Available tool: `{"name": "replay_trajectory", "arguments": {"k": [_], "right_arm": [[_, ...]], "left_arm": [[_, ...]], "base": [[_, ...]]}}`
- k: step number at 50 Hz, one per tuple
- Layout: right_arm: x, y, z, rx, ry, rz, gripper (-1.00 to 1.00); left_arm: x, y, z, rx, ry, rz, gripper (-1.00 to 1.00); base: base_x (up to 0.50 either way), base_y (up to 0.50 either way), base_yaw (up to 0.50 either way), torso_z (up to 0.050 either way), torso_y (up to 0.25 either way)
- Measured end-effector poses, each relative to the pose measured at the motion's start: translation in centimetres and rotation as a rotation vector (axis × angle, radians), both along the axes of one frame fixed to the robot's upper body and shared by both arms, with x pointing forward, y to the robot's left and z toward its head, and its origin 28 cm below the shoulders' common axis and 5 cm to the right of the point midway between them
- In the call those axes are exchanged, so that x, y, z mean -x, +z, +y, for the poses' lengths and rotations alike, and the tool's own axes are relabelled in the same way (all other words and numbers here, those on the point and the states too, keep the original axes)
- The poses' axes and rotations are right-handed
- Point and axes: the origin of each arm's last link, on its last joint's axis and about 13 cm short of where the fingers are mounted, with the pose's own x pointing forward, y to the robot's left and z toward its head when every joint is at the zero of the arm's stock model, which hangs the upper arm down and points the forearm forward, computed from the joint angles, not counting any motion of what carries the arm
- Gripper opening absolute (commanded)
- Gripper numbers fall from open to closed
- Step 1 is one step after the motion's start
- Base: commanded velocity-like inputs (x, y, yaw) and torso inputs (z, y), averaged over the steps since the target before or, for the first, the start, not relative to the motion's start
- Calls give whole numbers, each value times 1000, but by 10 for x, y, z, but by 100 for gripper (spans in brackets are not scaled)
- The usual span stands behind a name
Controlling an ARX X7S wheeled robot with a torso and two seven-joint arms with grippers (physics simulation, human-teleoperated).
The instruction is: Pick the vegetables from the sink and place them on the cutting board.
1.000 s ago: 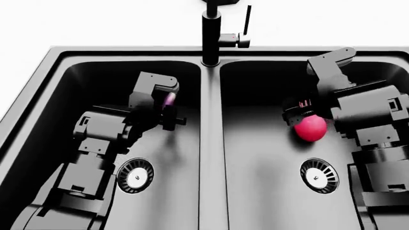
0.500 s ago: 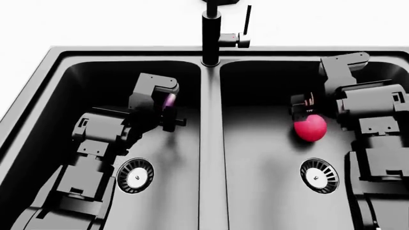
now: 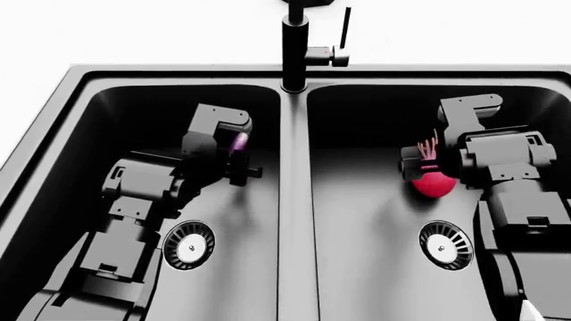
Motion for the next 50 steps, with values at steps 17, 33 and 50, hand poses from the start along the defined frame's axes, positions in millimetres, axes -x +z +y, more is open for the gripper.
{"name": "replay_trajectory", "arguments": {"k": [17, 33, 50], "right_arm": [[2, -14, -1, -16, -6, 22, 100], [4, -21, -4, -22, -22, 28, 100], [3, -22, -2, -18, -35, 23, -100]], "left_arm": [[2, 0, -1, 3, -5, 4, -100], [3, -1, -3, 4, -9, 10, -100], [5, -1, -3, 12, -11, 13, -100]], "base": [[0, 0, 0, 0, 0], [0, 0, 0, 0, 0], [0, 0, 0, 0, 0]]}}
